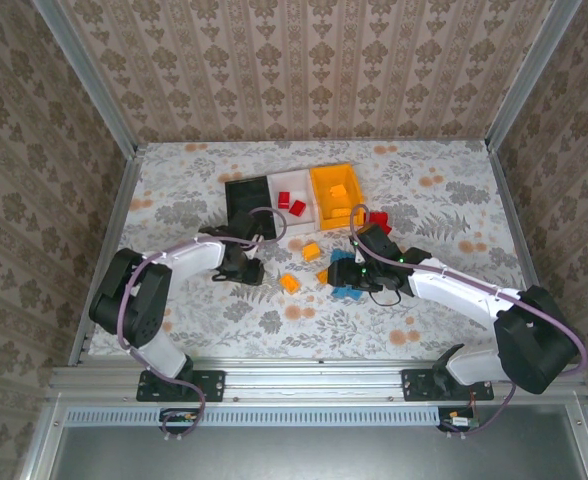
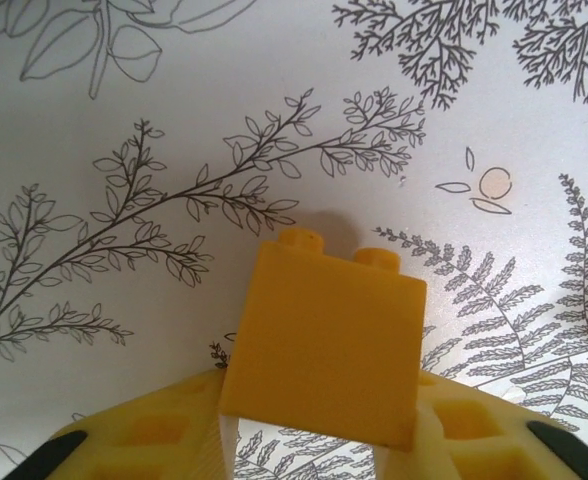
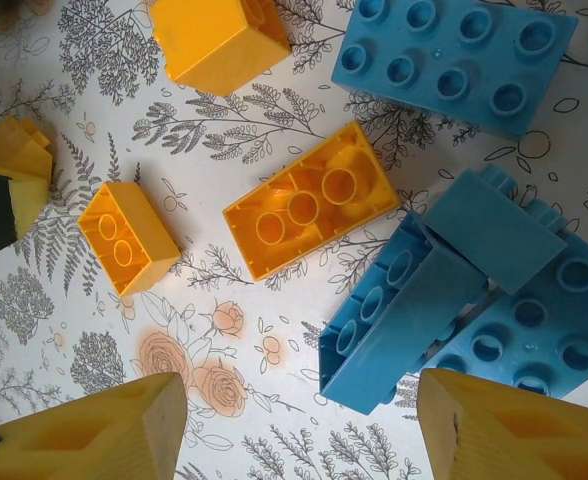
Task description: Sort the legos into containers by color
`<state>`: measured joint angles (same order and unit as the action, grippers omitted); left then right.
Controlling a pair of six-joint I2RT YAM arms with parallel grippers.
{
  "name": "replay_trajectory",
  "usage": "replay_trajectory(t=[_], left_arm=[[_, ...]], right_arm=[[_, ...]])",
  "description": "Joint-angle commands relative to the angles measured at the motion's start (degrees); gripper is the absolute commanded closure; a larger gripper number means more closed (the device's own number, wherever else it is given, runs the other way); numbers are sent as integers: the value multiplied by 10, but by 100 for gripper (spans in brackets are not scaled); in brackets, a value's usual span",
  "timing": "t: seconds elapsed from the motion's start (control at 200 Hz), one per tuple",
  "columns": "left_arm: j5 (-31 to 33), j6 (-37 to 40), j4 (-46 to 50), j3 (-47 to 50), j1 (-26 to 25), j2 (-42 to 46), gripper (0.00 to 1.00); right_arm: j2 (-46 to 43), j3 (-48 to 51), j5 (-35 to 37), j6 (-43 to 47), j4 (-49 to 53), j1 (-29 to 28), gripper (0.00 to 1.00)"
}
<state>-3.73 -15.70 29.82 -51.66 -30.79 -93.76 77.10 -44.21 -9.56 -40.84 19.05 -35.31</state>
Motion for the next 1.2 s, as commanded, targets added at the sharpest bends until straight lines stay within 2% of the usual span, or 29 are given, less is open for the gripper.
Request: replay_trajectory(t=[0.0,0.305,0.495,0.62,0.76,0.995,1.195], left_arm=[[-2,10,-25,1,-4,-21,68],[-37,-16,2,1,-5,44,69],[-62,-28,50,-59,-11,103,67],[-73,-20,78,-146,-16,91,66],[-94,-5,95,-285,-25,7,66],[-129,6,116,-555,-57,-206,66],[-157,6,172,-784,-76,-375,67]], right_arm=[[-8,-4,15,-6,10,-5,36],[-40,-17,54,21,57,6,35],[-96,1,63,42,88,64,35],[-131,33,53,46,93,114,35],[-164,62,45,45,97,143,35],[-191,89,34,36,100,147,35],[-212,83,51,47,132,157,35]])
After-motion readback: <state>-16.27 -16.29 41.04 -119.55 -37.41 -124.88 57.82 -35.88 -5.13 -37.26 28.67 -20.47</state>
